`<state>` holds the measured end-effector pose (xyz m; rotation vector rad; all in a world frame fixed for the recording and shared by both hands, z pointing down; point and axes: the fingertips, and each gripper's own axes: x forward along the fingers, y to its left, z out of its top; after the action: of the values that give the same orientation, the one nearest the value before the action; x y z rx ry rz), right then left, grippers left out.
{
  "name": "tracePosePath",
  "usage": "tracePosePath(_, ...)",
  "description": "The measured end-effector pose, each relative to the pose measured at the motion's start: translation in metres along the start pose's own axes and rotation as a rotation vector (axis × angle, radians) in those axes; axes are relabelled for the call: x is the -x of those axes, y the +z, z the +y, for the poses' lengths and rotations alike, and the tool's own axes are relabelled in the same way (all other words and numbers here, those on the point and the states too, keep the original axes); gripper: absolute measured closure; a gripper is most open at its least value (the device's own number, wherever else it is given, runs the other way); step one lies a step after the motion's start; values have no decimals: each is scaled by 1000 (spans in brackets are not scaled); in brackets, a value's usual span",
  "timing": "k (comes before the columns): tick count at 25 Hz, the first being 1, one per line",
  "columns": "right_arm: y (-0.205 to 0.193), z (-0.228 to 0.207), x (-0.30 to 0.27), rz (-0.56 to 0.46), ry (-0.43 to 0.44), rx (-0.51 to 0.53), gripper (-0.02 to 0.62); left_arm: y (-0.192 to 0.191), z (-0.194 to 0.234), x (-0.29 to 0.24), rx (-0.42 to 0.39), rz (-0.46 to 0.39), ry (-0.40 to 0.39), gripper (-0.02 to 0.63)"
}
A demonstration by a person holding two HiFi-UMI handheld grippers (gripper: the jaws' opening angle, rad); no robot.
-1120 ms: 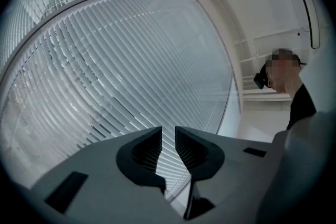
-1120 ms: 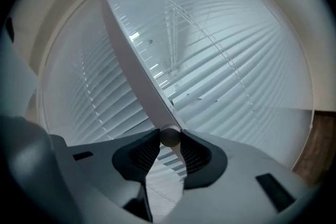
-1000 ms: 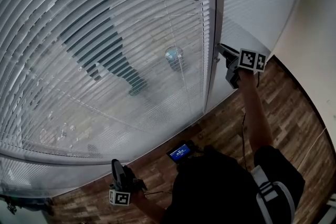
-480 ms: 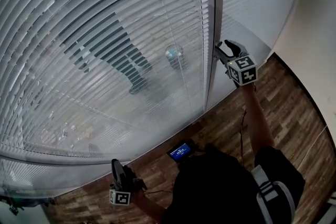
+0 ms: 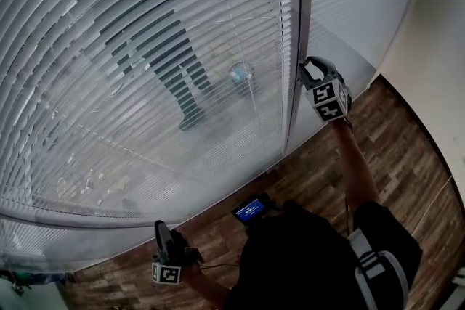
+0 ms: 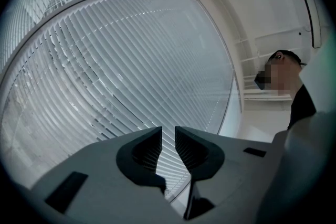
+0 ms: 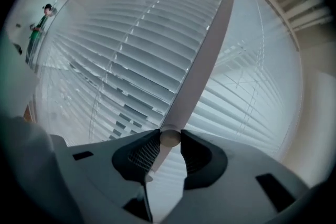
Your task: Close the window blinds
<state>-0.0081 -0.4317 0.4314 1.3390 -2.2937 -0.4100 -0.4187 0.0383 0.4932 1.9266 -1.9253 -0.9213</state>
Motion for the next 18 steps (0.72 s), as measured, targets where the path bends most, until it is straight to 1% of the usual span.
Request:
tracePosePath(2, -3, -1, -1, 3, 43, -145, 466, 0, 1, 0, 2, -2, 0, 522)
tracePosePath(7, -9, -6, -4, -4, 203, -616, 466, -2, 2, -4, 7, 5, -7, 522)
tracePosePath(10, -9, -9, -4, -28, 279, -822, 466, -4, 2, -6, 12, 7, -15, 522)
tracePosePath(12, -9, -9, -5, -42, 311, -902, 466, -5, 1, -8, 14, 8, -22, 522)
tracePosePath(13, -9, -9, -5, -47, 319, -917, 466, -4, 0, -9, 14, 9, -25, 522)
tracePosePath(18, -13, -6, -6, -68, 339, -895, 465, -8, -4, -11, 9, 16, -27, 522)
